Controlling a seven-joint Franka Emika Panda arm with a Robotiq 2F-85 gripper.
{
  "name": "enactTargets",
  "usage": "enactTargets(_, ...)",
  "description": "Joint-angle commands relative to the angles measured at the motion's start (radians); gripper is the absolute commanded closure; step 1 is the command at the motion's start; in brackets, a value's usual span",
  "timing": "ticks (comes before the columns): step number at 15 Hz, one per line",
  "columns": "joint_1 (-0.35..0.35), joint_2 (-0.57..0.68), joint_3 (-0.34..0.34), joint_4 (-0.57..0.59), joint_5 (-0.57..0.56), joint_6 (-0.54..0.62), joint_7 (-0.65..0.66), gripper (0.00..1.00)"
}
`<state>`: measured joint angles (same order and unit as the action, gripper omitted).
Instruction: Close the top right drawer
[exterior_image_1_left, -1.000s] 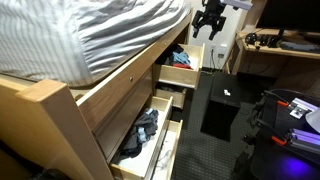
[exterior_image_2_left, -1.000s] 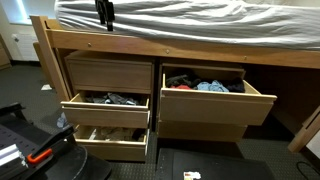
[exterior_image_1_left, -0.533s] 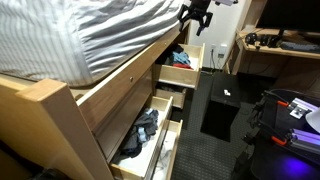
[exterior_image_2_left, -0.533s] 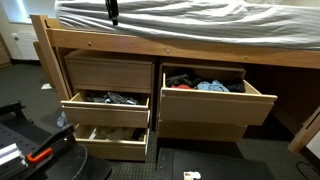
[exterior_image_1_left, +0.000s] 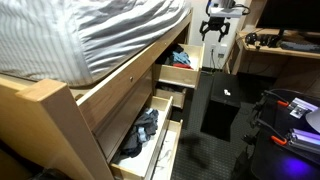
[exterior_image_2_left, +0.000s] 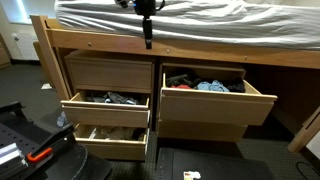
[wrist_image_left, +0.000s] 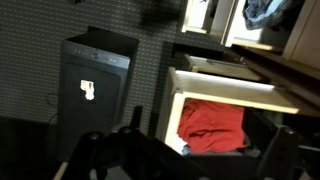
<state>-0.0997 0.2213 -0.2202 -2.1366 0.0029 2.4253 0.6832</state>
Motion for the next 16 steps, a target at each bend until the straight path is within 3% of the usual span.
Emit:
enactTargets(1,-0.082,0.108,-0.075,0.111,0.028,-0.066,0.019,0.0)
enactTargets(2,-0.048,0.052,-0.058,0.038,0.006,-0.014,0.003,0.0)
enactTargets(5,-0.088,0.1,-0.088,0.088,0.012,-0.034,0.001,0.0)
enactTargets(6,-0.118,0.107,-0.059,0.114,0.031,-0.108,-0.15,0.0)
enactTargets(10,-0.221,0.216,0.006,0.205,0.13,-0.139,-0.443,0.0)
enactTargets(12,-0.24,0.298,0.006,0.282,0.176,-0.197,-0.576,0.0)
enactTargets(13,-0.249,0.346,0.009,0.333,0.174,-0.244,-0.612,0.0)
enactTargets(14,-0.228,0.398,-0.012,0.398,0.123,-0.323,-0.569,0.0)
enactTargets(15,-0.22,0.294,-0.018,0.265,0.146,-0.216,-0.554,0.0)
enactTargets(16,-0.223,0.338,-0.017,0.311,0.138,-0.255,-0.555,0.0)
